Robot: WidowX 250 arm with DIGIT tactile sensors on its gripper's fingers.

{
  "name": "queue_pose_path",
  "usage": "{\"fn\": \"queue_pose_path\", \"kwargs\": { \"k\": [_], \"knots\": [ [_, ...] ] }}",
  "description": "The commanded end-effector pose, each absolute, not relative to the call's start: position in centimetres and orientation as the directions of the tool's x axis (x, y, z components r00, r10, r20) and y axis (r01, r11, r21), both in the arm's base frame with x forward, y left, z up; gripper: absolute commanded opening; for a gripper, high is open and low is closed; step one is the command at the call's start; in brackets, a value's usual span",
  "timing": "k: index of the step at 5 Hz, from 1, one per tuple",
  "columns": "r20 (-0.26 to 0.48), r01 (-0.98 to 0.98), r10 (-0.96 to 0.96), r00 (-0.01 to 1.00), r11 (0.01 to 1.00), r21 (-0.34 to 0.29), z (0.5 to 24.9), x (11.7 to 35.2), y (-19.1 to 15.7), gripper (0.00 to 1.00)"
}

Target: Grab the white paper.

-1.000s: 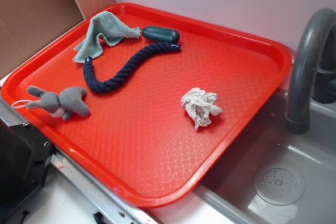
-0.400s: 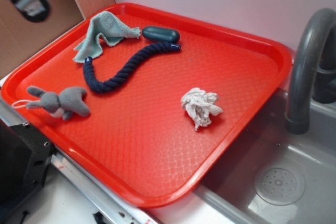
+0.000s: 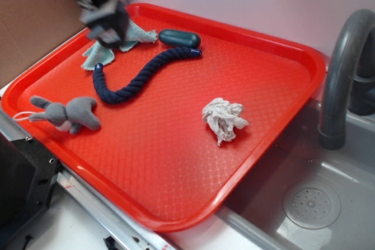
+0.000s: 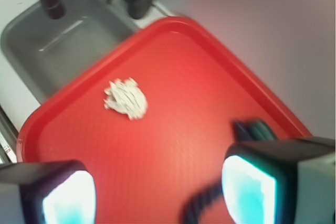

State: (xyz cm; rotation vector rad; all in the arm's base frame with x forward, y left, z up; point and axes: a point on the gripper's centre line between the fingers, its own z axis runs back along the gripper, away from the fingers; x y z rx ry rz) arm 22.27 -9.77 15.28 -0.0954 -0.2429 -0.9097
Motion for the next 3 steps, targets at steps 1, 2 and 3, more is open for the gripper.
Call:
{"fn": "queue_pose_path", "kwargs": {
  "k": [1,2,3],
  "knots": [
    [0.236,0.907,-0.882,0.408,0.421,0.005,11.9,25.2,-14.2,1.0],
    [0.168,0.926,-0.912,0.375,0.377,-0.023,9.4,25.7,-15.4,1.0],
    [0.15,0.94,-0.928,0.341,0.336,-0.063,7.6,25.8,-16.0,1.0]
  ]
}}
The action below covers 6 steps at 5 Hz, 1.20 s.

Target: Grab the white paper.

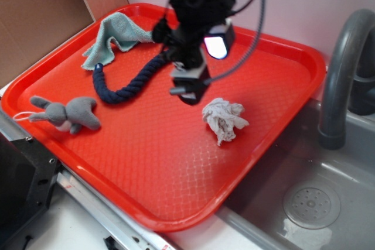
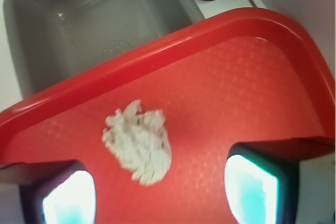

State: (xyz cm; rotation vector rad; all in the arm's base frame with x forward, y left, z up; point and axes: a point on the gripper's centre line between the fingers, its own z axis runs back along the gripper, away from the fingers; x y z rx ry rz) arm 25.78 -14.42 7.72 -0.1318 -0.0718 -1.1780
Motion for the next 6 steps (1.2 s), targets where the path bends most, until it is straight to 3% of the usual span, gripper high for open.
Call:
{"fn": "queue_pose_path", "kwargs": {
  "k": [1,3,4,6],
  "knots": [
    [0.106,0.955,-0.951,0.291,0.281,-0.098,5.4,25.2,-16.5,1.0],
    [0.001,0.952,-0.959,0.284,0.282,-0.118,3.0,24.3,-16.2,1.0],
    [-0.018,0.959,-0.964,0.264,0.264,-0.107,2.7,24.2,-16.3,0.0],
    [-0.04,0.961,-0.966,0.257,0.26,-0.091,2.5,24.3,-16.2,0.0]
  ]
}}
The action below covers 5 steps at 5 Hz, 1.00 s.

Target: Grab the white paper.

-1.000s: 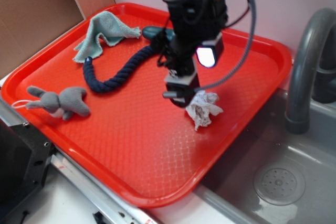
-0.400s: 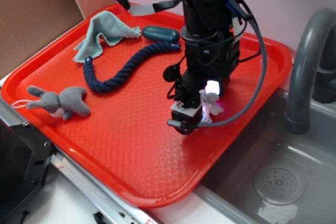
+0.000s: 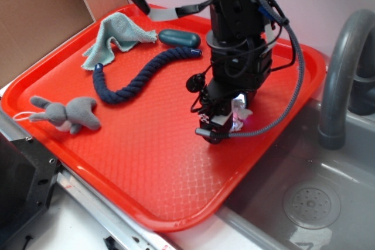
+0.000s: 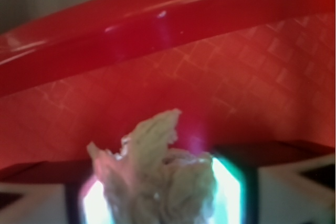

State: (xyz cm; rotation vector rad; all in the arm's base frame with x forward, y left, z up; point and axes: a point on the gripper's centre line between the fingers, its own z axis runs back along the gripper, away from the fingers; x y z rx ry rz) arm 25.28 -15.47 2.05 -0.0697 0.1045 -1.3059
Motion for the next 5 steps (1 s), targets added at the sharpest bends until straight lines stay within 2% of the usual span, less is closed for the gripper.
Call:
{"fn": "queue_pose_path", "kwargs": {
  "k": [1,2,3,4,5],
  "knots": [
    [-0.097,0.912,-0.908,0.408,0.41,-0.002,5.7,25.0,-15.3,0.0],
    [-0.034,0.783,-0.782,0.622,0.622,-0.008,10.0,24.6,-13.3,0.0],
    [0.01,0.605,-0.605,0.796,0.796,0.003,14.4,23.2,-10.6,0.0],
    [0.044,0.389,-0.389,0.92,0.921,0.026,17.9,20.3,-8.6,0.0],
    [0.074,0.148,-0.15,0.986,0.989,0.03,20.0,18.2,-7.8,0.0]
  ]
}}
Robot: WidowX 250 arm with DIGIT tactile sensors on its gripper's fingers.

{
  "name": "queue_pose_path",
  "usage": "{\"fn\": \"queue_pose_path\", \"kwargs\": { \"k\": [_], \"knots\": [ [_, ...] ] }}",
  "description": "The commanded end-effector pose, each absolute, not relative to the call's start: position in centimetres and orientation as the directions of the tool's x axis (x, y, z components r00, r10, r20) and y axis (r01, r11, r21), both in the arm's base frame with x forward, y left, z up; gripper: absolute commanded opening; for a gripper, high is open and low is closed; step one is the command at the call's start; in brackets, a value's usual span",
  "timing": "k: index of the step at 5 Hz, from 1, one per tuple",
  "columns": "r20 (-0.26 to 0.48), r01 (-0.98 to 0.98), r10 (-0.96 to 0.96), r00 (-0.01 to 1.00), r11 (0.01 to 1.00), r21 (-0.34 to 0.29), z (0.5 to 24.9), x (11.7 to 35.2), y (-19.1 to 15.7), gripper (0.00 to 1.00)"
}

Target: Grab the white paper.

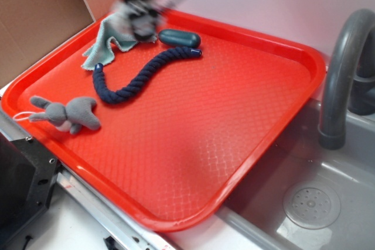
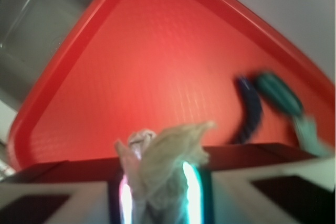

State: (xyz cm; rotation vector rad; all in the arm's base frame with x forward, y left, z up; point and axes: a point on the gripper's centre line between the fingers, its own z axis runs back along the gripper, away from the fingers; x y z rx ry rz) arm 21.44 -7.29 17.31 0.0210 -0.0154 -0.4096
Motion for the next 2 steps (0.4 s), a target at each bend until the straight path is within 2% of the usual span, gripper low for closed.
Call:
{"fn": "queue_pose_path", "kwargs": {
  "k": [1,2],
  "knots": [
    [0.098,-0.054,0.045,0.994,0.994,0.092,20.31,17.67,-7.71,0.0],
    [0.097,-0.062,0.056,0.994,0.996,0.06,19.45,18.3,-7.35,0.0]
  ]
}}
